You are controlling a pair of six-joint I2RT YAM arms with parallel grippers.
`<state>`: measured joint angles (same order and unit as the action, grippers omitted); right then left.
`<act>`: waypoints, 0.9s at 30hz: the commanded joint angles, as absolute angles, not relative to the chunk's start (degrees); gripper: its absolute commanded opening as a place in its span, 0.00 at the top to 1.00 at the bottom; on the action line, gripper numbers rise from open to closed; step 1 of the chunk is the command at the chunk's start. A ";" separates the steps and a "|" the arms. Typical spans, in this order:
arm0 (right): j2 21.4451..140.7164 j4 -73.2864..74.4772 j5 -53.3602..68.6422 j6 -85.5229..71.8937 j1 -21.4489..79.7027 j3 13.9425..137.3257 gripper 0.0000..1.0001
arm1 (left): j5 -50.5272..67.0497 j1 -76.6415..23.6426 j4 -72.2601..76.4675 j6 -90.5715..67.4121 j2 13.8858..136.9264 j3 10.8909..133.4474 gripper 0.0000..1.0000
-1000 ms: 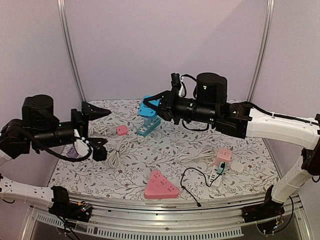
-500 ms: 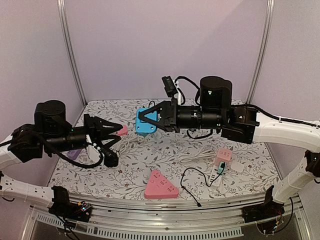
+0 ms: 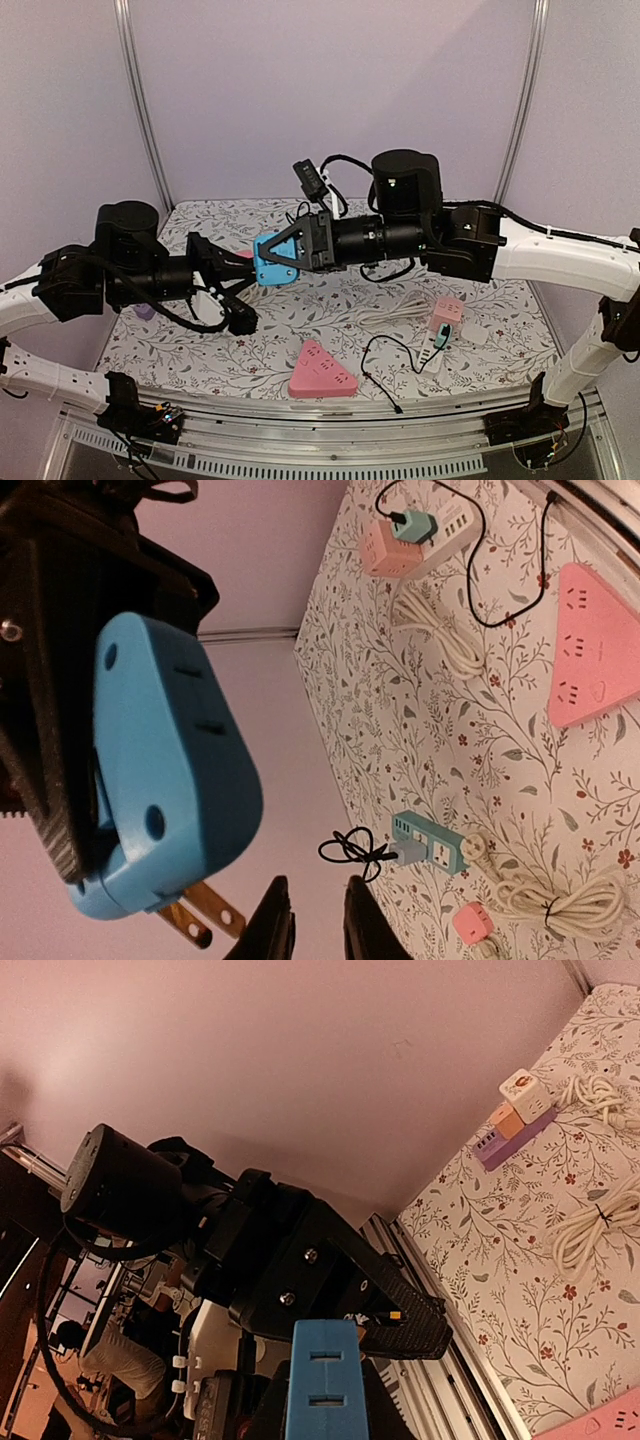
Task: Insert the plug
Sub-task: Adjust the plug.
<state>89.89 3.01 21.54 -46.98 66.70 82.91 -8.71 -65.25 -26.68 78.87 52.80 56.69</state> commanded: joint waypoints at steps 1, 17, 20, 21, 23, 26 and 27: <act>91.63 7.35 21.50 -43.93 68.22 86.47 1.00 | -7.08 -66.01 -25.32 79.01 53.36 57.83 0.83; 94.71 11.08 21.98 -40.72 69.96 91.71 1.00 | -5.89 -66.12 -24.56 79.69 54.87 57.72 0.87; 94.92 11.40 22.11 -40.49 70.00 92.00 1.00 | -5.86 -66.13 -24.43 79.71 54.87 57.49 0.88; 94.80 11.73 21.65 -40.37 70.00 91.97 1.00 | -5.97 -66.11 -24.47 79.61 54.73 57.44 0.88; 94.09 12.61 20.01 -39.95 70.04 91.46 1.00 | -6.51 -66.10 -24.81 79.39 54.31 57.25 0.88; 91.29 13.86 17.87 -38.58 69.98 89.72 1.00 | -7.27 -65.89 -26.34 78.04 52.75 56.14 0.88; 90.12 14.40 17.56 -38.16 69.90 89.27 1.00 | -7.03 -65.65 -27.07 77.27 52.08 55.57 0.88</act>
<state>93.93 11.00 20.56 -40.60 69.76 90.45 -6.94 -65.25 -25.69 79.26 54.37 56.69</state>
